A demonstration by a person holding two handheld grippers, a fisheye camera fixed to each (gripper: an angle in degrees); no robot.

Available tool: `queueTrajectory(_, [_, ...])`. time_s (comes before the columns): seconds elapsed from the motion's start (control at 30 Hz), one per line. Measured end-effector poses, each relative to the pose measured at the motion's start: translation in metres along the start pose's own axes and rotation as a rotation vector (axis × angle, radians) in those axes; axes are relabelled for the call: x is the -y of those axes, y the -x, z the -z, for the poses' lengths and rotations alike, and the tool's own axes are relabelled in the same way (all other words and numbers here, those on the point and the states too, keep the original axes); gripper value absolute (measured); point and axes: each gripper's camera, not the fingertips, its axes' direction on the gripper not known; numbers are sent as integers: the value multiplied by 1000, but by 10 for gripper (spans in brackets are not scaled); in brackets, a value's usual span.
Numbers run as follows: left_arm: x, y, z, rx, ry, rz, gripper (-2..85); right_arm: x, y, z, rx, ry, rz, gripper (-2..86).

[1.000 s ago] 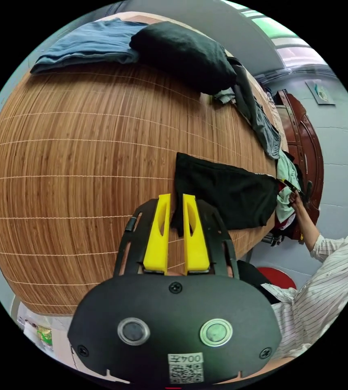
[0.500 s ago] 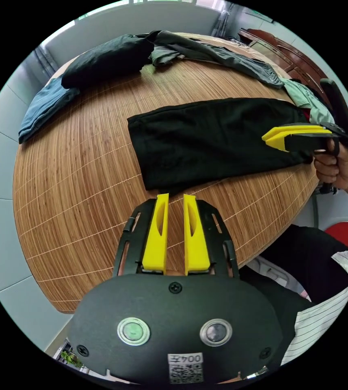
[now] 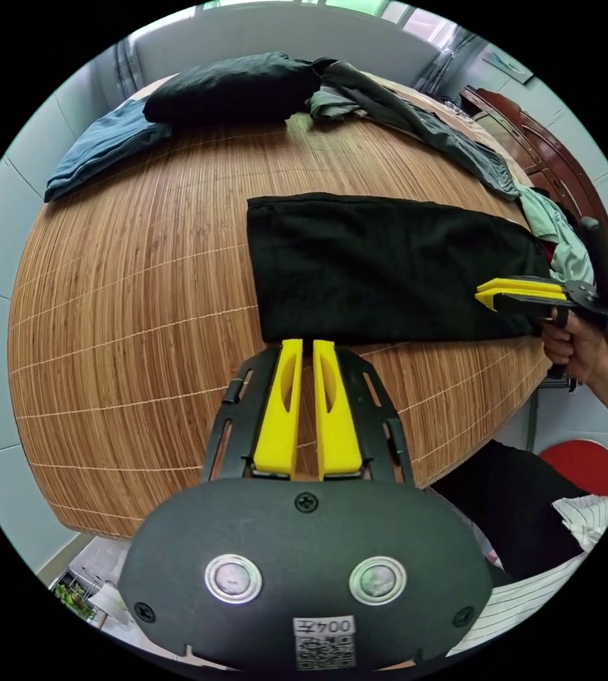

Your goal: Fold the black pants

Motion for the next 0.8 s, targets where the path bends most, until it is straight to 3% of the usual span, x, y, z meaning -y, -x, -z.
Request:
queueTrajectory(0.27, [-24,28,-1,-24,79,7,21,-20,17,-17,49,28,-21,58])
queueTrajectory(0.43, [-34,33,13,52,93,-23,9,-17,34,-13,41,48,32,66])
queueTrajectory(0.6, [-15,9,47,-45,-130,-7,7,-30,23,8,-167,50,37,66])
queueTrajectory(0.73, [33,-37,9,-94,-113,-112,4,-39,27,-16,-280,188,93,64])
queueTrajectory(0.8, [57,-56,-24,-76,-67,-121,2,-41,39,-20,-335,159,139,61])
